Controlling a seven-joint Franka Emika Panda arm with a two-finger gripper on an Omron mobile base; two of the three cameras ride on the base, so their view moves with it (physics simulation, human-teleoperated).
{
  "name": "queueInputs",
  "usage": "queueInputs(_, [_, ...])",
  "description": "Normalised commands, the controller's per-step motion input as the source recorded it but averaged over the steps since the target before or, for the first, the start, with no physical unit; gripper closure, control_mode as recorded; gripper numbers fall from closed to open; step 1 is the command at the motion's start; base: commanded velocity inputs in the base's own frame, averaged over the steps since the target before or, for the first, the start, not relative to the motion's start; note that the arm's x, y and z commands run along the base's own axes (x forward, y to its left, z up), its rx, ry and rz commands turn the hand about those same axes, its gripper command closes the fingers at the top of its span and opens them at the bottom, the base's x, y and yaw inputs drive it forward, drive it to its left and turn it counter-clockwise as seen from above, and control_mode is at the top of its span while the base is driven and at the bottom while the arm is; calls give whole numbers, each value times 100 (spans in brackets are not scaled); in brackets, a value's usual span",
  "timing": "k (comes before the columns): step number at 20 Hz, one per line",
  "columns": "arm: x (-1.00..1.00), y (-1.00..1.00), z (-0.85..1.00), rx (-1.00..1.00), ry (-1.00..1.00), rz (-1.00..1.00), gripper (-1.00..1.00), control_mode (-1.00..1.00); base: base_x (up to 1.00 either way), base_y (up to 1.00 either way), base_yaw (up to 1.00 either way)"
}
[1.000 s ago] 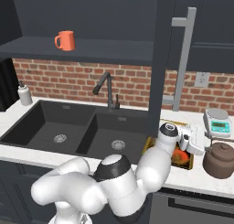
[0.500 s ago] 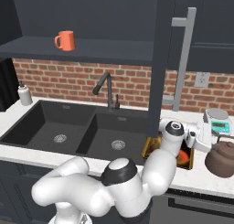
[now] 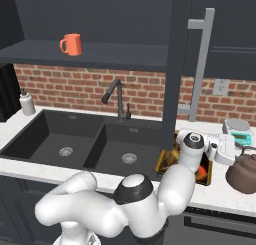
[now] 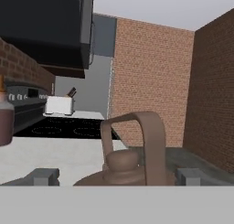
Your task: Pick the kettle from the counter and place it on the tray. Then pick the mug from the cabinet and place it on the tray. Then close the cabinet doors.
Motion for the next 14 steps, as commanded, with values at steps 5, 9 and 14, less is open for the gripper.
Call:
queueInputs(5, [-18,0,-21,-7,5,0,-100,-100,0,0,0])
queueInputs(9, [-9,0,-17,-6,4,0,-100,-100,0,0,0])
queueInputs(14, [-11,0,-13,-5,1,0,-100,-100,0,0,0])
